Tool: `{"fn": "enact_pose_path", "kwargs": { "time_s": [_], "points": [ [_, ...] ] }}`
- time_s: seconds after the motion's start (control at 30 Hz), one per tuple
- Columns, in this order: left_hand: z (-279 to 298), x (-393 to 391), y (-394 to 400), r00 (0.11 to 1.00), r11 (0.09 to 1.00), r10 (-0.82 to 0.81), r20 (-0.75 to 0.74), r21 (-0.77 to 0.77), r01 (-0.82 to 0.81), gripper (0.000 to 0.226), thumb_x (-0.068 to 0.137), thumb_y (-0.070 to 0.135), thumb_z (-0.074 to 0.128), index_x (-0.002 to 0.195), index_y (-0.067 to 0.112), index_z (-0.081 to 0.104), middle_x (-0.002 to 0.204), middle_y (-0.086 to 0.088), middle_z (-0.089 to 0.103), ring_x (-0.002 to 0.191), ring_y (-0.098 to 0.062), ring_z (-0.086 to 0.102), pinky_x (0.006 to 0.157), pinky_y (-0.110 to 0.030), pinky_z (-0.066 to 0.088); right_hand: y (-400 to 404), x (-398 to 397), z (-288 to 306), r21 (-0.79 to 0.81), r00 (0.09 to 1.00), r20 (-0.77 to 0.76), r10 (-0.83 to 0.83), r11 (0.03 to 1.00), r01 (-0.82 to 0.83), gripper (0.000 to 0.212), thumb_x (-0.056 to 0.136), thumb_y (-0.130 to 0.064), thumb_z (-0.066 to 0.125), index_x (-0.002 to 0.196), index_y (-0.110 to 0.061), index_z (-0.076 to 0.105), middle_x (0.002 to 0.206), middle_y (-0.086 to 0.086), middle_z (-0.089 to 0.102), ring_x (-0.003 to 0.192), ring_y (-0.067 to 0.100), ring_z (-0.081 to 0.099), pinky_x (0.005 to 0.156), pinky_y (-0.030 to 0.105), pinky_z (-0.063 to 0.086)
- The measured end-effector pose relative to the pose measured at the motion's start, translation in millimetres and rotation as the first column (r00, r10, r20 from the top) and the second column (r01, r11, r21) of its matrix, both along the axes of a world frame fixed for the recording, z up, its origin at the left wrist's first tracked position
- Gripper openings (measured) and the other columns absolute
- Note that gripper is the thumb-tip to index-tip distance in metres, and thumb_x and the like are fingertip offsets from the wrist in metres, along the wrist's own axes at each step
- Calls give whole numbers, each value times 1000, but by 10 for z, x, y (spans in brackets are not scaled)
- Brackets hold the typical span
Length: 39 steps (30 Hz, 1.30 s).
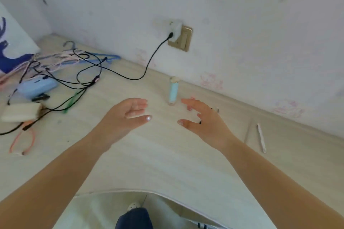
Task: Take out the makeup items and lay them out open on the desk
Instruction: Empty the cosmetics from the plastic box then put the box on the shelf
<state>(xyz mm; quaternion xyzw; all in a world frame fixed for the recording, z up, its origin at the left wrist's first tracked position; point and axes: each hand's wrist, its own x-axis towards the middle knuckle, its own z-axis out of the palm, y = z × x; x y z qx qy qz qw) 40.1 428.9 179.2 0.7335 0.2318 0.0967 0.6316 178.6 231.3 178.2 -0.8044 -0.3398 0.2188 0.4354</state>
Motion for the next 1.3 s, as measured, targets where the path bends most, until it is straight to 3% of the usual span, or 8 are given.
{"fn": "enact_pose_path", "kwargs": {
  "time_s": [0.1,0.17,0.27,0.43,0.7,1.0,1.17,1.3],
  "points": [
    [57,-232,525,995,995,103,-5,-7,-103,34,73,17,77,101,33,64,110,9,68,102,-1,64,95,-29,48,646,-101,158,-1,998,13,66,998,-66,46,66,-59,65,107,-67,45,129,-23,49,131,1,37,115,51,16],
    [63,-316,757,990,990,139,-19,-13,-139,34,74,16,78,98,35,64,107,11,68,103,-6,64,97,-34,48,936,-164,220,-1,995,1,101,995,-101,46,70,-53,68,108,-66,45,130,-26,47,127,-6,37,115,44,24],
    [76,-457,1035,985,987,162,-54,31,-160,35,72,29,79,102,40,63,104,21,68,101,6,62,89,-23,47,1325,-245,271,17,987,-26,158,987,-158,47,73,-46,71,110,-62,47,131,-25,46,126,-8,37,111,34,31],
    [111,-687,1290,964,969,245,-103,61,-240,38,69,39,77,104,42,61,105,26,66,98,14,59,79,-14,43,1815,-361,267,32,968,-26,250,968,-249,48,72,-47,71,111,-62,47,131,-25,48,126,-6,39,110,33,33],
    [191,-1124,1354,889,896,443,-115,44,-441,37,73,37,76,106,40,60,107,23,66,96,15,59,75,-13,43,2211,-521,213,76,913,-59,405,913,-400,51,70,-49,72,115,-56,50,130,-25,50,126,-6,41,109,36,34],
    [335,-1910,1185,700,701,710,-82,-22,-713,36,79,17,73,112,26,60,112,11,66,104,-2,62,75,-11,46,2640,-927,309,89,763,-67,643,766,-637,48,78,-33,72,117,-50,48,129,-25,50,120,-10,43,102,23,35],
    [379,-2536,1216,532,532,842,-95,-27,-847,39,78,18,74,114,23,60,114,7,66,102,-6,64,89,-23,47,3147,-1417,290,78,630,-37,776,630,-772,45,79,-33,71,109,-55,46,122,-30,50,114,-13,44,89,10,34],
    [366,-3060,1417,422,418,903,-75,-63,-906,38,79,17,73,113,24,61,113,8,66,103,-3,63,86,-21,47,3617,-1880,250,68,560,-54,827,563,-824,44,77,-37,72,108,-55,47,130,-24,50,123,-6,42,100,20,34]
  ]
}}
